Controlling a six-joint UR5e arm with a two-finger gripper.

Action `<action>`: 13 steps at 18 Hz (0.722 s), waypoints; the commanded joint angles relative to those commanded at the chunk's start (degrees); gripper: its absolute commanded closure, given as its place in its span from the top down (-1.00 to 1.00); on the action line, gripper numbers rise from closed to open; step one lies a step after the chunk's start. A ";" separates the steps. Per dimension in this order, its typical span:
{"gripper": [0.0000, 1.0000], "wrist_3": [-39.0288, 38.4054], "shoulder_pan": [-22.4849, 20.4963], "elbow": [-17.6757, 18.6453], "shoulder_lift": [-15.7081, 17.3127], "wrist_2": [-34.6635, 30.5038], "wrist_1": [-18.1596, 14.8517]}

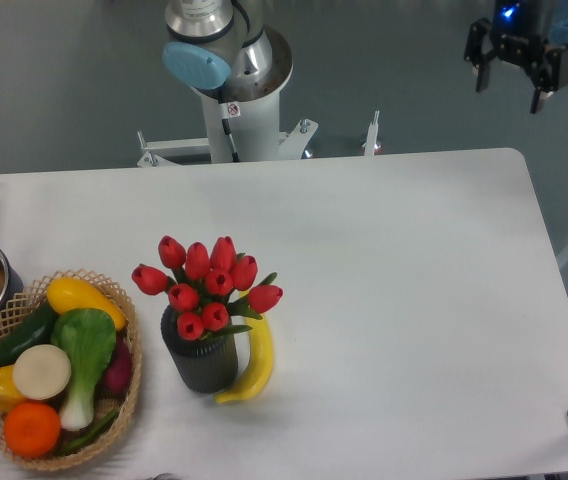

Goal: Pick up the flowers from the vase
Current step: 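Move the open gripper from its start pose toward the red tulips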

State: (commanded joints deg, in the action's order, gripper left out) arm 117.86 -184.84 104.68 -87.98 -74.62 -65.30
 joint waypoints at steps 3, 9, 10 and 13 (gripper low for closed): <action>1.00 0.00 0.18 0.00 0.00 0.09 0.00; 1.00 -1.83 0.36 2.19 0.44 6.30 0.61; 1.00 -3.67 0.18 2.46 0.27 8.24 2.01; 1.00 -10.53 0.62 2.72 -0.17 9.49 4.48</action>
State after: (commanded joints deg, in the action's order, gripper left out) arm 107.34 -184.22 107.40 -88.15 -65.13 -60.82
